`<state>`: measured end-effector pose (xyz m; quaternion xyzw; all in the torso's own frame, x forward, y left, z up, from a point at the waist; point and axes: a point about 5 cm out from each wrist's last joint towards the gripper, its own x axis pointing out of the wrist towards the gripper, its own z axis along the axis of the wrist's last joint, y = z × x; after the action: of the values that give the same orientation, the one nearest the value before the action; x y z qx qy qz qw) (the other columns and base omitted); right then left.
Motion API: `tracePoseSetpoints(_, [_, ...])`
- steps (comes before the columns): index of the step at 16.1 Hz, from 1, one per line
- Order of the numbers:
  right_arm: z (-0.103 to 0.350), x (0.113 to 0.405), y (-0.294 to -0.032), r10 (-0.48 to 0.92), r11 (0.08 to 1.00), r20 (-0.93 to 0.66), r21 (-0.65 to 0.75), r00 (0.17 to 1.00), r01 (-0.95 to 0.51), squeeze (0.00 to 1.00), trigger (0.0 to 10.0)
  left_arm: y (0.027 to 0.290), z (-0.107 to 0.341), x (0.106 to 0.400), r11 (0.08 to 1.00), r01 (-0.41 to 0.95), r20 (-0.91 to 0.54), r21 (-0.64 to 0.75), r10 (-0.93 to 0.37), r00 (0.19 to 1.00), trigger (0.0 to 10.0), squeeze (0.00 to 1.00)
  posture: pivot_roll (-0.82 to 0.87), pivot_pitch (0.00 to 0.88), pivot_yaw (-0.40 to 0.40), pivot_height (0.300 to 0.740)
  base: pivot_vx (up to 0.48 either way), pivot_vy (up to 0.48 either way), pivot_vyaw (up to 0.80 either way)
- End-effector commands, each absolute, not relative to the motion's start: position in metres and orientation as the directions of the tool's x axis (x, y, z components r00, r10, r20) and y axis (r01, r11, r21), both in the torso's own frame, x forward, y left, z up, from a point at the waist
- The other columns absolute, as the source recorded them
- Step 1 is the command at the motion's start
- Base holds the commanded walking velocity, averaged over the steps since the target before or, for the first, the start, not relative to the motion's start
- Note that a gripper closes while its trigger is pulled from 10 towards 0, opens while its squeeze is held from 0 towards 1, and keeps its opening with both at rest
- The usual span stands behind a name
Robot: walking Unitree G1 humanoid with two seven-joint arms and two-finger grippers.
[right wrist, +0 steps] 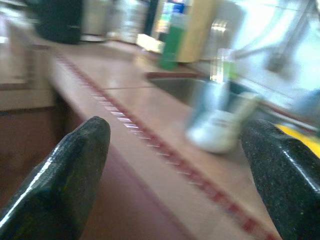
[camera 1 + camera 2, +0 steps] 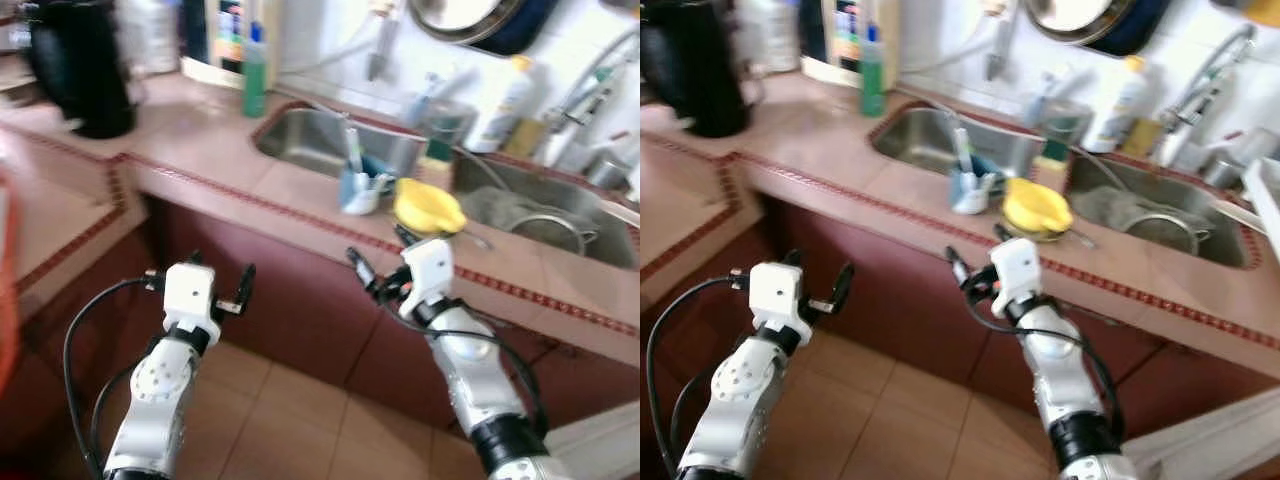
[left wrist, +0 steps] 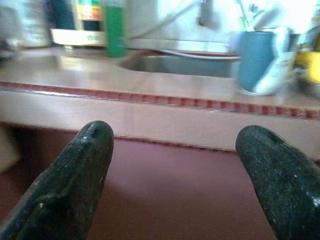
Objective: Kitchen organization
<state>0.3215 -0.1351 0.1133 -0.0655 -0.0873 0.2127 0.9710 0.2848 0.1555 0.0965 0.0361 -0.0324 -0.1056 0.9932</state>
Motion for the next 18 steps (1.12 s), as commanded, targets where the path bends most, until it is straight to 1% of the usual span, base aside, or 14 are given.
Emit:
tracePoseSetpoints(1, [0.131, 0.327, -0.144, 0.387, 0.918, 0.203, -0.179, 0.9, -0.354, 0.0, 10.0, 0.149, 0.1, 0.287, 0.967, 0.238, 0.068, 0.088, -0.244, 0.967, 10.0, 0.0, 0.06, 0.0, -0.127, 0.74, 0.345, 0.0, 0.0])
tracePoseSetpoints(3, [0.145, 0.333, -0.154, 0.334, 0.938, 0.241, -0.183, 0.911, -0.295, 0.0, 10.0, 0.149, 0.102, 0.288, 0.966, 0.243, 0.072, 0.093, -0.25, 0.966, 10.0, 0.0, 0.06, 0.0, -0.124, 0.74, 0.345, 0.0, 0.0])
tracePoseSetpoints(6, [0.156, 0.336, -0.156, 0.321, 0.943, 0.268, -0.182, 0.908, -0.28, 0.0, 10.0, 0.149, 0.103, 0.288, 0.965, 0.246, 0.072, 0.095, -0.254, 0.965, 10.0, 0.0, 0.05, 0.0, -0.12, 0.74, 0.345, 0.0, -0.71])
tracePoseSetpoints(11, [0.16, 0.336, -0.153, 0.322, 0.942, 0.283, -0.192, 0.903, -0.276, 0.0, 10.0, 0.149, 0.103, 0.288, 0.964, 0.248, 0.075, 0.096, -0.255, 0.964, 10.0, 0.0, 0.06, 0.0, -0.118, 0.74, 0.343, 0.0, -0.69])
tracePoseSetpoints(12, [0.162, 0.334, -0.153, 0.324, 0.943, 0.31, -0.175, 0.894, -0.282, 0.0, 10.0, 0.152, 0.104, 0.288, 0.972, 0.223, 0.088, 0.069, -0.229, 0.969, 10.0, 0.0, 0.06, 0.0, -0.121, 0.74, 0.0, 0.0, 0.0])
tracePoseSetpoints(14, [0.164, 0.333, -0.152, 0.337, 0.939, 0.314, -0.18, 0.888, -0.293, 0.0, 10.0, 0.157, 0.104, 0.289, 0.983, 0.181, 0.073, 0.005, -0.181, 0.981, 10.0, 0.0, 0.06, 0.0, -0.123, 0.74, 0.0, 0.0, 0.0])
tracePoseSetpoints(18, [0.164, 0.333, -0.152, 0.346, 0.936, 0.312, -0.177, 0.885, -0.304, 0.0, 10.0, 0.167, 0.107, 0.291, 0.989, 0.142, 0.058, -0.035, -0.14, 0.988, 10.0, 0.0, 0.06, 0.0, -0.127, 0.74, 0.0, 0.0, 0.0])
